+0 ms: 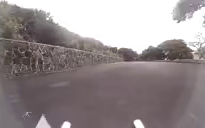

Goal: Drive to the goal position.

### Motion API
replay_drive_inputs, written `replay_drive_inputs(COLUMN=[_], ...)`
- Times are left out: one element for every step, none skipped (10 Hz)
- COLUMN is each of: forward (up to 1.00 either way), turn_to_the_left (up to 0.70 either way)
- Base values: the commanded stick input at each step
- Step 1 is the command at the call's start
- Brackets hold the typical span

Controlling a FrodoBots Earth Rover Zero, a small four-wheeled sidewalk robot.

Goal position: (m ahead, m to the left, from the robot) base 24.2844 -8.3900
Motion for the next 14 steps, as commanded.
replay_drive_inputs(forward=[0.50,0.50,0.50,0.50,0.50,0.50,0.50,0.50,0.50,0.50,0.50,0.50,0.50,0.50], turn_to_the_left=[0.00,0.00,0.00,0.00,0.00,0.00,0.00,0.00,-0.03,-0.40,-0.50,-0.50,-0.42,-0.23])
